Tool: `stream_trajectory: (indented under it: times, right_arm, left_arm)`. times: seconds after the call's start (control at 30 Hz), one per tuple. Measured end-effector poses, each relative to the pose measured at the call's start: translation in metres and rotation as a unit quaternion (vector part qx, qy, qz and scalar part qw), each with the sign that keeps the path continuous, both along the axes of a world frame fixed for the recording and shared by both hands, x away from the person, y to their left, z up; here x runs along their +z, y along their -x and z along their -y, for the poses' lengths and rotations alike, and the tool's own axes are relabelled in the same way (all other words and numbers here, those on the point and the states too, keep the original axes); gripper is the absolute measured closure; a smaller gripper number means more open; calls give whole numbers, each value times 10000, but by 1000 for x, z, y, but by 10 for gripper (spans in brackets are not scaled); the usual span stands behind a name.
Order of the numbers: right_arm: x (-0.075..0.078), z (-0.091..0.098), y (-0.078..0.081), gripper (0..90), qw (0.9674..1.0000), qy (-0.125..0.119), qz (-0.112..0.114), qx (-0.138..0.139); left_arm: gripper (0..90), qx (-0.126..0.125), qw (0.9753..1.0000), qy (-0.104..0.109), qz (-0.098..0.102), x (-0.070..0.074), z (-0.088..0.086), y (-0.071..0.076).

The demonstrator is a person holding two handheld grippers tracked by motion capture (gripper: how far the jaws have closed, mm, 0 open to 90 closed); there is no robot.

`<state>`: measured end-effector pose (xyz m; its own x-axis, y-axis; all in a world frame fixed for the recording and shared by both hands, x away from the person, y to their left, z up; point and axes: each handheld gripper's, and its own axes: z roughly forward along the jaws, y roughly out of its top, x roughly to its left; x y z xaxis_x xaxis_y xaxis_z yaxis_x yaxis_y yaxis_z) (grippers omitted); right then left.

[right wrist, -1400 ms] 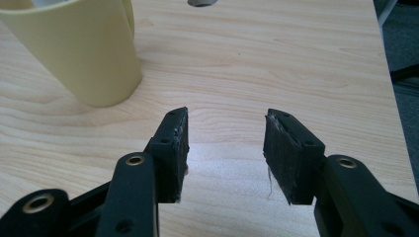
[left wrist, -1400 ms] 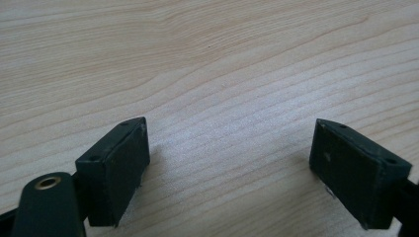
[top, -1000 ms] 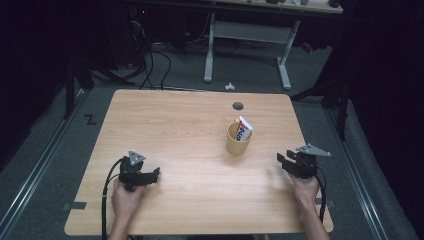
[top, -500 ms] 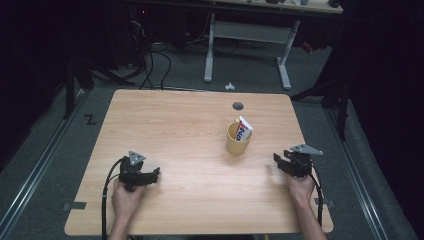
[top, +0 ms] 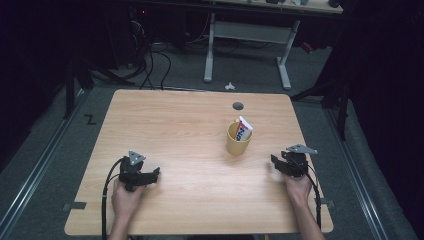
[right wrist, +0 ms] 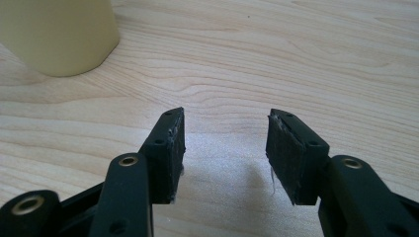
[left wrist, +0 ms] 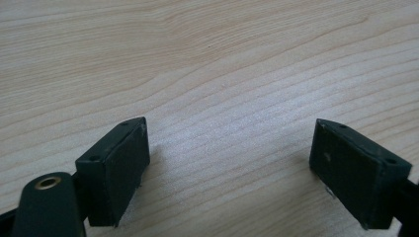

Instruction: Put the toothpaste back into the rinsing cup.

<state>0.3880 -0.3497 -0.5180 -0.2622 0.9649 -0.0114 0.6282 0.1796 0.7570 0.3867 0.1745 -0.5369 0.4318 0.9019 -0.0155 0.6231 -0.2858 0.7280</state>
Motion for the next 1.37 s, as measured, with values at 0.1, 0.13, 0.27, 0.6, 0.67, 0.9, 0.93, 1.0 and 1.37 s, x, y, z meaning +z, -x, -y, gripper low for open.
stream_trajectory:
  times: [0.1, 0.13, 0.27, 0.6, 0.67, 0.9, 0.93, 1.0, 1.37]
  right_arm:
    - [-1, 0, -1, 492, 10000, -4, -43, -8]
    - [-1, 0, -1, 491, 10000, 0, -51, -2]
    - [-3, -1, -2, 486, 10000, 37, -84, 35]
    - [-10, -3, -5, 459, 9997, 51, -243, 52]
    - [-10, -4, -6, 456, 9997, 53, -242, 56]
    - [-12, -4, -6, 411, 9997, 95, -187, 124]
    - [-12, -4, -6, 407, 9997, 93, -191, 122]
    - [-12, -4, -6, 406, 9997, 93, -193, 115]
    - [-12, -4, -6, 395, 9997, 96, -190, 80]
  left_arm:
    - [159, 1, 10000, 0, 3, 0, 0, 0]
    - [159, 1, 10000, 0, 2, 0, 0, 0]
    - [159, 2, 10000, -2, 1, 0, 0, 0]
    - [159, 1, 10000, -1, 2, 0, 0, 0]
    - [159, 1, 10000, -1, 2, 0, 0, 0]
    - [159, 2, 10000, -2, 1, 0, 0, 0]
    - [159, 1, 10000, -3, 1, 0, 0, 0]
    - [159, 2, 10000, -2, 1, 0, 0, 0]
    - [159, 3, 10000, -2, 1, 0, 0, 0]
